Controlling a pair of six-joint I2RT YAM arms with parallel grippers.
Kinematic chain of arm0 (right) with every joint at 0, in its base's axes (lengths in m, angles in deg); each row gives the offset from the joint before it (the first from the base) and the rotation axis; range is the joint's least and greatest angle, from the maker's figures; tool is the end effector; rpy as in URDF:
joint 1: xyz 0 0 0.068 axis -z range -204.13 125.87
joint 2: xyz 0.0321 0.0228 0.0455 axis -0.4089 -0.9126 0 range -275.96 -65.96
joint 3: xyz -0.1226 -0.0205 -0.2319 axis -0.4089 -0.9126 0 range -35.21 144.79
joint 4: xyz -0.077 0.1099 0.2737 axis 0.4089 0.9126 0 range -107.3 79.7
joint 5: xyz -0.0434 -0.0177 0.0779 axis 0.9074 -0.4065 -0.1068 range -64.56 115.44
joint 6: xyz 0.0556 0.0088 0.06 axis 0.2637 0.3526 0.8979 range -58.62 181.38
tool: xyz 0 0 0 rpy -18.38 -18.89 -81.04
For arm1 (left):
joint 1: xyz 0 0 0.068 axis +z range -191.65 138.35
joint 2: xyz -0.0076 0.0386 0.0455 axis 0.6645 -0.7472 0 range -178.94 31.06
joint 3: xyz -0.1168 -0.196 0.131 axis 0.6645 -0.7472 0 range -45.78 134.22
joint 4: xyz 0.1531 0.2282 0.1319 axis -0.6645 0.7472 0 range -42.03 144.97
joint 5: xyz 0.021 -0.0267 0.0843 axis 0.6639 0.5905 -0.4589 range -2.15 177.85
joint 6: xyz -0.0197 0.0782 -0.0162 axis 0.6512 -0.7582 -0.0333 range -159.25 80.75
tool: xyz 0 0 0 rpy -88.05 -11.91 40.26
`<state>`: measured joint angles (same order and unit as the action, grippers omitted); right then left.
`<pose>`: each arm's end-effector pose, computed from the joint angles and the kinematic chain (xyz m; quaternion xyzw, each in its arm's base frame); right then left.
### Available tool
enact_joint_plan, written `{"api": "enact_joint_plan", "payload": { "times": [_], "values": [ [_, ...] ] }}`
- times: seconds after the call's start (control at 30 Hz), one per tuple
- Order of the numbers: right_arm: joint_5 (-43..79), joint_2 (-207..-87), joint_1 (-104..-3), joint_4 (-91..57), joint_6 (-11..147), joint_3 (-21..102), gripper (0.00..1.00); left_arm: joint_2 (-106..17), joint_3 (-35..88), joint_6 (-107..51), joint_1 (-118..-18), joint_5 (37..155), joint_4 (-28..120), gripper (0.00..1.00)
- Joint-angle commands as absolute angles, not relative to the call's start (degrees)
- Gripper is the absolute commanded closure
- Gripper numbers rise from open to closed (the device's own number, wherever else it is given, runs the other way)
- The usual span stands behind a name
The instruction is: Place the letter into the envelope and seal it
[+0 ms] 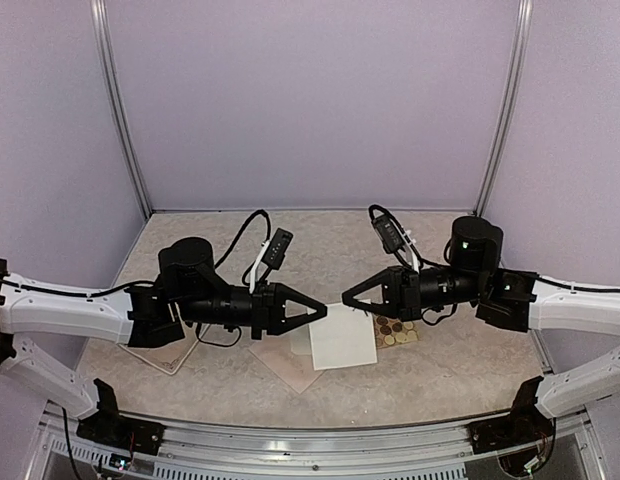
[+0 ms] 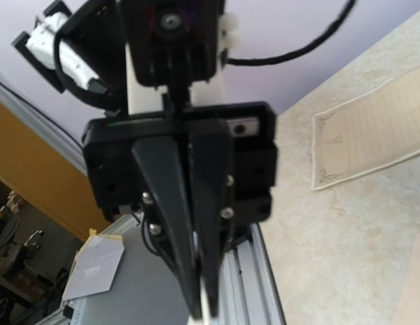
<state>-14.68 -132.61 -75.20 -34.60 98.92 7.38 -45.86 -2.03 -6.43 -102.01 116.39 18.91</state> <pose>0.1761 0.2914 0.2678 -0.3089 0.6705 0.6193 0.2674 0.1558 -0.3431 0.2421 0.3320 0.6491 -0.6036 0.3227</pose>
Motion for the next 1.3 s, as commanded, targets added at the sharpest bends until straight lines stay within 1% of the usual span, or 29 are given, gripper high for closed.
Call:
{"api": "enact_joint_plan", "payload": {
  "times": [0.0, 0.1, 0.17, 0.4, 0.47, 0.53, 0.6, 0.67, 0.77, 0.83, 0.97, 1.03, 1.17, 1.2, 1.23, 1.27],
  "values": [
    [-13.93, -128.40, -72.30, -32.82, 98.84, 7.69, 0.97, -42.62, -4.61, -7.61, -101.22, 117.07, 21.91, 1.00],
    [-13.93, -127.83, -71.71, -32.44, 99.01, 7.37, 0.95, -42.17, -5.16, -7.54, -101.04, 116.93, 21.87, 1.00],
    [-14.07, -127.52, -71.58, -32.29, 99.01, 7.25, 1.00, -41.86, -5.34, -7.52, -101.06, 116.86, 21.87, 1.00],
    [-14.03, -127.15, -71.46, -31.72, 98.89, 7.09, 1.00, -41.07, -5.79, -7.43, -100.79, 116.41, 21.63, 1.00],
    [-14.21, -127.32, -71.49, -31.83, 98.93, 6.86, 0.84, -40.78, -5.86, -7.30, -100.73, 116.39, 21.36, 1.00],
    [-15.52, -127.94, -71.50, -32.48, 99.23, 6.55, 0.72, -40.58, -5.96, -7.26, -100.80, 116.39, 21.17, 1.00],
    [-16.82, -128.94, -71.57, -33.31, 99.62, 6.34, 0.64, -40.57, -6.01, -7.12, -100.80, 116.44, 21.01, 1.00],
    [-17.35, -129.82, -71.61, -33.71, 99.93, 6.12, 0.59, -40.57, -6.05, -6.92, -100.79, 116.75, 20.68, 1.00],
    [-18.26, -130.98, -71.61, -34.20, 100.00, 6.08, 0.56, -40.57, -6.05, -6.73, -100.80, 116.85, 20.38, 1.00],
    [-19.07, -131.57, -71.87, -35.02, 100.13, 6.10, 0.57, -40.57, -6.05, -6.73, -100.80, 116.85, 20.37, 1.00],
    [-20.41, -132.67, -72.95, -35.45, 99.52, 6.68, 0.74, -40.83, -5.96, -6.73, -100.80, 116.79, 20.42, 1.00],
    [-20.87, -133.30, -73.36, -35.02, 99.07, 7.03, 0.75, -40.80, -5.96, -6.69, -100.67, 116.85, 20.38, 1.00],
    [-21.26, -134.74, -73.77, -34.53, 98.64, 7.32, 0.74, -40.81, -5.87, -6.64, -100.71, 116.98, 20.43, 1.00],
    [-21.31, -135.03, -73.79, -34.57, 98.61, 7.33, 0.78, -40.83, -5.87, -6.64, -100.71, 116.98, 20.38, 1.00],
    [-21.20, -135.07, -73.83, -34.65, 98.64, 7.33, 0.84, -40.83, -5.89, -6.64, -100.69, 117.00, 20.44, 1.00],
    [-21.15, -135.08, -73.85, -34.88, 98.63, 7.33, 0.93, -40.83, -5.95, -6.64, -100.66, 116.92, 20.46, 1.00]
  ]
}}
